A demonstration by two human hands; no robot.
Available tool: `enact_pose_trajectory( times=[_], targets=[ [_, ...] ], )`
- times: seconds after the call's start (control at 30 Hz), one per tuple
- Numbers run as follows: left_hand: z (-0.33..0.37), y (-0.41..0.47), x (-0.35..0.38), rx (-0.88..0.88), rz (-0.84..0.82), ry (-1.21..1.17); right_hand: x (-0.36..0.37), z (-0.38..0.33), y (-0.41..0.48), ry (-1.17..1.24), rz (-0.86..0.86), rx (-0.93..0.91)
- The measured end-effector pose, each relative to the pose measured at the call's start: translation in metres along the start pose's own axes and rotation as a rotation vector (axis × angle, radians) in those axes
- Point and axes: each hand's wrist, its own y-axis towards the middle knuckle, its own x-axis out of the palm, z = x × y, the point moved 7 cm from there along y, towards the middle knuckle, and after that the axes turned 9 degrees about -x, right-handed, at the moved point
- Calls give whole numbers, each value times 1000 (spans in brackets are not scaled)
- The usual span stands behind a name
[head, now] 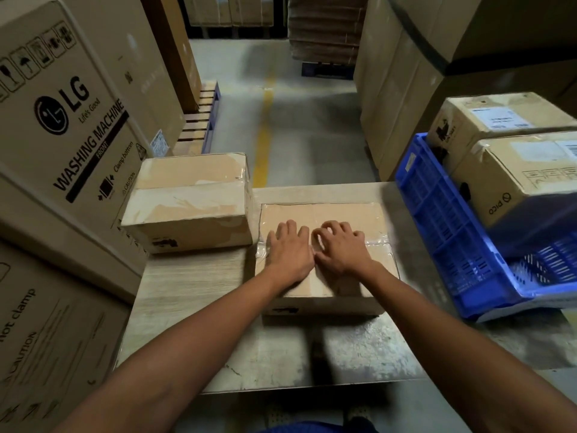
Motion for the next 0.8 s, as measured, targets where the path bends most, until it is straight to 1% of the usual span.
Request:
enact_pose_trajectory(
  times=[0.07,0.13,0.3,0.47,0.6,0.7,0.8],
  targets=[
    [20,5,8,40,-52,-63,8,24,-9,29,-53,130],
    [30,9,17,55,-85,-97,20,40,-22,27,-70,187],
    [28,10,22,56,-95,-77,24,41,-28,34,-6,157],
    [34,7,17,6,-148,-96,14,45,-30,75,-28,103],
    [46,-29,21,0,-98,-130,19,30,-58,42,41,56],
    [49,-50,35,28,-91,-51,36,20,-74,21,116,87],
    [50,-40,36,20,-117,-34,27,24,-67,10,82,82]
  ],
)
